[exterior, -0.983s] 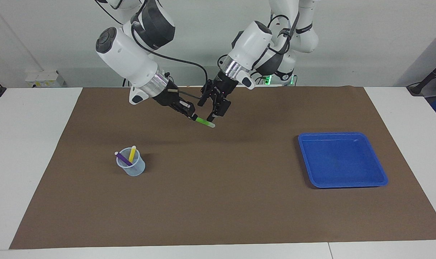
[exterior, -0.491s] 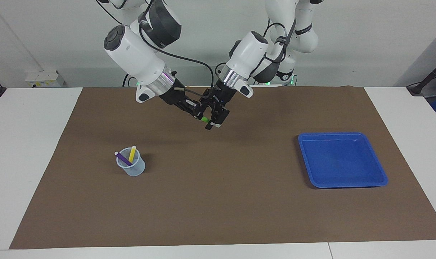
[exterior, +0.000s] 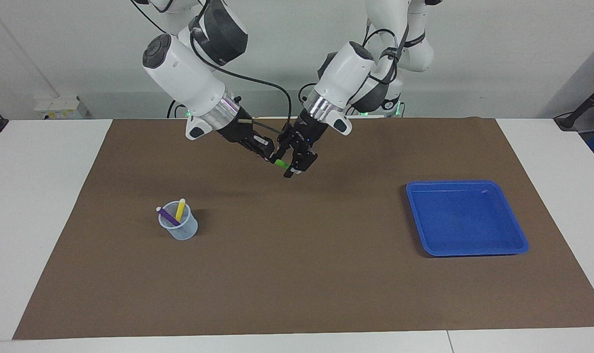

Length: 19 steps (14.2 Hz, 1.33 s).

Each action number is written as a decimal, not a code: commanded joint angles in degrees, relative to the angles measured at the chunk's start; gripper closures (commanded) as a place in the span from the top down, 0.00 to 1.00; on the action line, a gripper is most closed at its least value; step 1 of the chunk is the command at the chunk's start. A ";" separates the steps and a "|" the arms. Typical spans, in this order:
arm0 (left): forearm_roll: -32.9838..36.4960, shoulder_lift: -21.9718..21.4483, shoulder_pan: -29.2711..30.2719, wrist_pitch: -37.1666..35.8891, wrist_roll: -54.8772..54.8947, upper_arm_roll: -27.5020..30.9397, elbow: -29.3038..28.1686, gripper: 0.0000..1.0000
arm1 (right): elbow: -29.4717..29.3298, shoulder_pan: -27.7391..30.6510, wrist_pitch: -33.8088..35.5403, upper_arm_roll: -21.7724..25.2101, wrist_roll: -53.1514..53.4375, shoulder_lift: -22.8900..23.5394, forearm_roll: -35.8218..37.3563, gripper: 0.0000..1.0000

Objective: Right arm passes pens to left for tray arrangement
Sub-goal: 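Carry the green pen toward the left gripper while the left gripper approaches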

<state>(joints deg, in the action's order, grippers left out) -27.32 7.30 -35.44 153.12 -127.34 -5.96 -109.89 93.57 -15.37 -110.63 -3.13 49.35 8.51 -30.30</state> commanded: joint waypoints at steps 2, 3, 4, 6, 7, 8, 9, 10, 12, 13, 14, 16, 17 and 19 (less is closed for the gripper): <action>-0.11 -0.89 0.20 -1.95 0.78 -0.02 -0.06 0.62 | 1.70 0.08 -1.43 -0.03 0.39 -1.39 -1.43 0.07; -0.11 -0.89 0.20 -2.04 0.87 -0.02 -0.06 0.53 | 1.70 0.08 -1.43 -0.03 0.31 -1.31 -1.43 0.07; -0.11 -0.89 0.29 -2.04 1.04 -0.02 -0.06 0.45 | 1.70 0.08 -1.43 -0.03 0.31 -1.30 -1.43 0.07; -0.11 -0.89 0.55 -2.22 2.01 -0.02 -0.06 0.35 | 1.70 0.08 -1.43 -0.03 0.31 -1.30 -1.43 0.07; -0.11 -0.89 0.64 -2.91 2.19 -0.02 0.03 0.34 | 1.70 0.08 -1.43 -0.03 0.22 -1.30 -1.43 0.07; -0.11 -0.97 0.73 -3.96 2.88 0.07 0.11 0.34 | 1.70 0.08 -1.43 -0.03 0.22 -1.30 -1.43 0.07; -0.11 -1.58 1.34 -5.28 3.76 0.07 0.29 0.34 | 1.70 0.08 -1.43 -0.03 0.22 -1.30 -1.43 0.07; -0.11 -1.85 2.39 -5.73 4.03 -0.02 0.29 0.34 | 1.61 0.08 -1.52 -0.03 0.22 -1.30 -1.43 0.07; -0.11 -1.94 2.40 -5.73 4.12 -0.02 0.29 0.34 | 1.61 0.08 -1.52 -0.03 0.22 -1.30 -1.43 0.07; -0.11 -1.94 2.40 -5.73 4.12 -0.02 0.29 0.34 | 1.61 0.08 -1.43 -0.03 0.22 -1.30 -1.43 0.07; -0.11 -1.94 2.40 -5.73 4.12 -0.02 0.29 0.32 | 1.61 0.08 -1.43 -0.03 0.22 -1.30 -1.43 0.07; -0.11 -1.85 2.05 -5.21 4.12 -0.02 0.20 0.26 | 1.61 0.08 -1.43 -0.03 0.22 -1.30 -1.43 0.07; -0.11 -1.85 2.04 -4.94 3.95 -0.02 0.20 0.26 | 1.61 0.08 -1.43 -0.03 0.13 -1.30 -1.43 0.07; -0.11 -1.85 1.96 -4.85 4.03 -0.02 0.20 0.31 | 1.61 0.08 -1.43 -0.03 0.22 -1.30 -1.43 0.07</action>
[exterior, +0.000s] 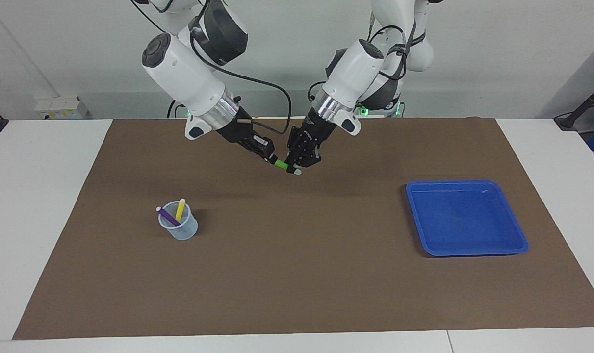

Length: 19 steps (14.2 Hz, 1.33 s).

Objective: Right arm passes pens to left for tray arrangement
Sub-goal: 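Close the left gripper on the green pen and open the right gripper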

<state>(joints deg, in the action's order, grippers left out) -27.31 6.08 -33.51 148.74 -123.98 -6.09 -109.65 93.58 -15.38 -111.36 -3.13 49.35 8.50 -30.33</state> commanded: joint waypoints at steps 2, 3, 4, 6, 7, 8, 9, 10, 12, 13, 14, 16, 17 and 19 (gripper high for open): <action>-0.12 -0.64 -0.16 -0.47 0.76 0.11 -0.13 0.37 | 1.61 0.08 -0.70 -0.04 0.13 -1.30 -1.40 0.07; -0.12 -0.64 -0.07 -0.47 0.76 0.11 -0.13 0.36 | 1.61 0.08 -0.70 -0.04 0.13 -1.30 -1.40 0.07; -0.12 -0.64 -0.07 -0.47 0.76 0.11 -0.13 0.29 | 1.61 0.08 -0.70 -0.04 0.04 -1.30 -1.40 0.07; -0.12 -0.64 -0.16 -0.47 0.93 0.11 -0.13 0.22 | 1.61 0.08 -0.70 -0.04 0.04 -1.30 -1.40 0.07; -0.03 -0.64 -0.24 -0.47 1.11 0.11 -0.13 0.22 | 1.61 0.08 -0.70 -0.04 0.04 -1.30 -1.40 0.07; -0.03 -0.64 -0.33 -0.47 1.46 0.11 -0.13 0.23 | 1.61 0.08 -0.70 -0.04 0.04 -1.30 -1.40 0.07; -0.03 -0.72 -0.33 -0.47 1.46 0.11 -0.30 0.24 | 1.61 0.08 -0.79 -0.04 0.04 -1.30 -1.40 0.07; -0.03 -0.72 -0.33 -0.47 1.46 0.02 -0.30 0.24 | 1.61 0.08 -0.70 -0.04 0.04 -1.30 -1.40 0.07; -0.03 -0.72 -0.33 -0.47 1.46 0.11 -0.39 0.21 | 1.61 0.08 -0.79 -0.04 0.04 -1.30 -1.40 0.07; -0.03 -0.72 -0.33 -0.38 1.46 0.11 -0.48 0.12 | 1.61 0.08 -0.79 -0.04 0.04 -1.30 -1.40 0.07; -0.03 -0.72 -0.33 -0.29 1.46 0.02 -0.48 0.06 | 1.61 0.08 -0.79 -0.04 0.04 -1.30 -1.40 0.07; 0.49 -0.72 -0.33 -0.29 1.55 0.02 -0.39 0.00 | 1.61 0.08 -0.79 -0.04 0.04 -1.30 -1.31 0.07; 1.28 -0.72 -0.33 -0.29 1.46 0.02 -0.39 0.00 | 1.61 0.08 -0.79 -0.04 -0.04 -1.30 -1.31 0.07; 1.55 -0.72 -0.33 -0.29 1.46 0.02 -0.30 0.00 | 1.61 0.08 -0.79 -0.04 0.04 -1.30 -1.31 0.08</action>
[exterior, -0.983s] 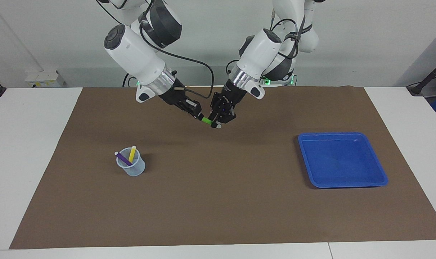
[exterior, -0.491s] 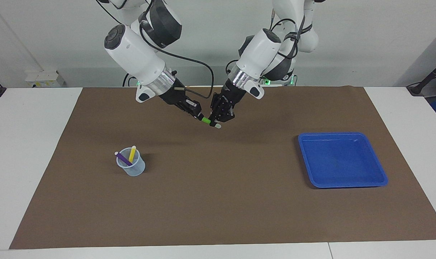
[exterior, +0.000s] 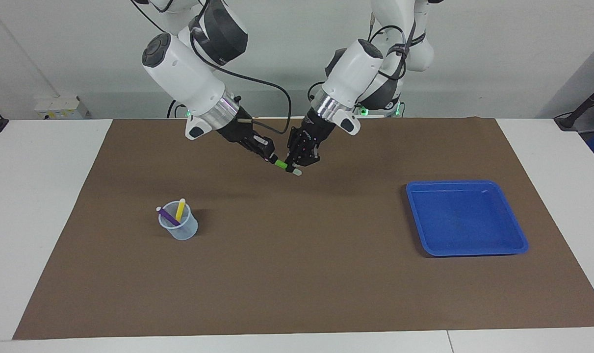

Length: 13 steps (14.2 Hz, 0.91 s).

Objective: Right arm passes pens to left for tray arrangement
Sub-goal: 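Close the left gripper on the green pen and open the right gripper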

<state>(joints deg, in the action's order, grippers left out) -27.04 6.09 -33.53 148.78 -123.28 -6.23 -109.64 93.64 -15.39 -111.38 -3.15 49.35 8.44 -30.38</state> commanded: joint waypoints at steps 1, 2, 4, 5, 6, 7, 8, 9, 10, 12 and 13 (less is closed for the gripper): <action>1.38 -0.73 -0.31 -0.33 0.84 0.16 -0.31 0.00 | 1.54 0.10 -0.77 -0.02 0.04 -1.24 -1.26 0.08; 1.38 -0.64 -0.31 -0.33 1.28 0.16 -0.31 0.00 | 1.54 0.10 -0.77 -0.02 0.04 -1.24 -1.26 0.08; 1.38 -0.64 -0.31 -0.33 1.64 0.16 -0.31 0.00 | 1.54 0.10 -0.77 -0.02 0.04 -1.24 -1.26 0.09; 1.38 -0.64 -0.31 -0.42 1.64 0.16 -0.22 0.00 | 1.54 0.10 -0.77 -0.02 0.04 -1.24 -1.26 0.12; 1.38 -0.73 -0.31 -0.42 1.72 0.16 -0.22 0.00 | 1.54 0.10 -0.77 -0.02 0.04 -1.24 -1.26 0.15; 1.38 -0.64 -0.23 -0.42 1.72 0.16 -0.22 0.00 | 1.54 0.10 -0.77 -0.02 0.04 -1.24 -1.26 0.19; 1.38 -0.64 -0.22 -0.42 1.72 0.16 -0.22 0.00 | 1.54 0.10 -0.77 -0.02 0.13 -1.24 -1.26 0.23; 1.38 -0.64 -0.14 -0.51 2.25 0.16 -0.22 0.00 | 1.63 0.10 -0.77 -0.02 0.13 -1.24 -1.26 0.32; 1.38 -0.64 0.12 -0.77 3.21 0.16 -0.13 0.00 | 1.55 0.10 -0.77 -0.02 0.30 -1.24 -1.26 0.48; 1.38 -0.64 0.39 -1.04 3.92 0.16 -0.13 0.00 | 1.54 0.10 -0.77 -0.02 0.31 -1.24 -1.26 0.61; 1.38 -0.64 0.39 -1.12 4.01 0.16 -0.13 0.00 | 1.54 0.10 -0.77 -0.02 0.39 -1.24 -1.26 0.62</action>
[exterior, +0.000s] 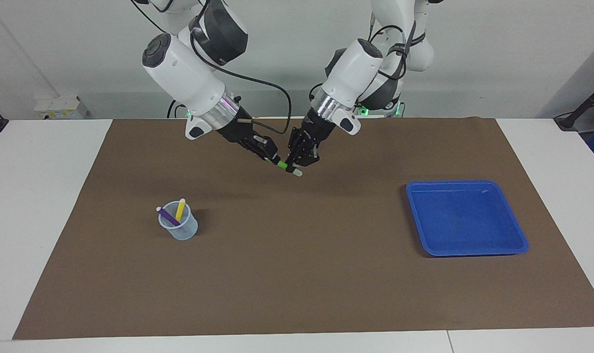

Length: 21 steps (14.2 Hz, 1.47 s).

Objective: Right arm passes pens to left for tray arrangement
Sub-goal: 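Carry the green pen to the tray while the right gripper withdraws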

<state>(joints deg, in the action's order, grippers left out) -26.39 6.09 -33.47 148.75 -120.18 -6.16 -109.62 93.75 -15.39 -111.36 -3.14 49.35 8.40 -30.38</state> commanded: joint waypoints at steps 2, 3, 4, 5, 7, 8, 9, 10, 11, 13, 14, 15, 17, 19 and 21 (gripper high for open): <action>0.73 -0.73 0.51 -1.97 4.57 0.18 -0.24 0.00 | 1.34 0.10 -0.61 -0.02 0.04 -1.19 -0.82 0.72; 0.73 -0.99 0.77 -3.98 7.99 0.27 -0.33 0.00 | 1.17 0.10 -0.43 -0.02 -0.13 -1.10 -0.21 0.79; 0.73 -1.51 2.16 -6.61 11.86 0.27 -0.33 0.00 | 0.99 0.19 -0.17 0.06 -0.92 -1.02 0.15 0.83; 0.73 -1.69 3.48 -9.68 15.72 0.19 -0.16 0.00 | 0.56 0.45 0.53 0.15 -2.75 -1.10 1.54 0.84; 0.73 -2.31 6.03 -13.83 22.32 0.19 -0.24 0.00 | -0.93 1.07 3.94 0.50 -6.44 -1.19 6.10 0.87; 0.73 -2.40 7.26 -15.50 25.57 0.19 -0.24 0.00 | -1.90 1.50 5.79 0.77 -8.98 -1.19 8.04 0.88; 0.73 -2.49 8.58 -17.17 29.52 0.19 -0.24 0.00 | -2.08 2.55 7.29 0.77 -12.06 -1.45 9.54 0.90; 0.73 -2.83 10.16 -18.75 34.43 0.19 -0.42 0.00 | -2.08 3.69 8.26 0.77 -15.92 -1.80 10.86 0.92; 0.73 -3.10 11.92 -20.33 39.27 0.19 -0.59 0.00 | -2.08 4.75 9.66 0.86 -20.13 -2.15 12.61 0.97; 0.73 -3.36 15.96 -23.50 47.45 0.19 -0.59 0.00 | -2.08 7.03 11.25 0.86 -27.95 -3.20 16.83 1.00; 0.73 -3.63 17.89 -24.82 52.54 0.19 -0.68 0.00 | -2.08 8.00 12.04 0.86 -31.82 -3.47 19.20 1.00; 0.73 -3.80 19.91 -25.96 57.98 0.27 -0.86 0.00 | -2.08 9.58 12.57 0.77 -36.56 -4.08 21.31 1.00; 0.81 -4.24 23.78 -27.02 67.66 0.27 -1.30 0.00 | -2.08 13.18 13.97 0.86 -43.79 -4.35 22.30 1.00; 4.83 -4.33 26.25 -27.46 75.31 0.27 -1.56 0.00 | -2.00 15.73 15.38 0.86 -45.92 -5.06 24.66 1.00; 10.11 -4.16 27.31 -27.38 84.01 0.27 -1.56 0.00 | -2.00 16.01 16.35 0.86 -47.06 -5.23 26.95 1.00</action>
<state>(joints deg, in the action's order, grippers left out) -20.18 3.36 -7.17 122.19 -42.95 -5.31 -109.89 91.47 0.14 -96.23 -1.58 3.65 4.07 -5.80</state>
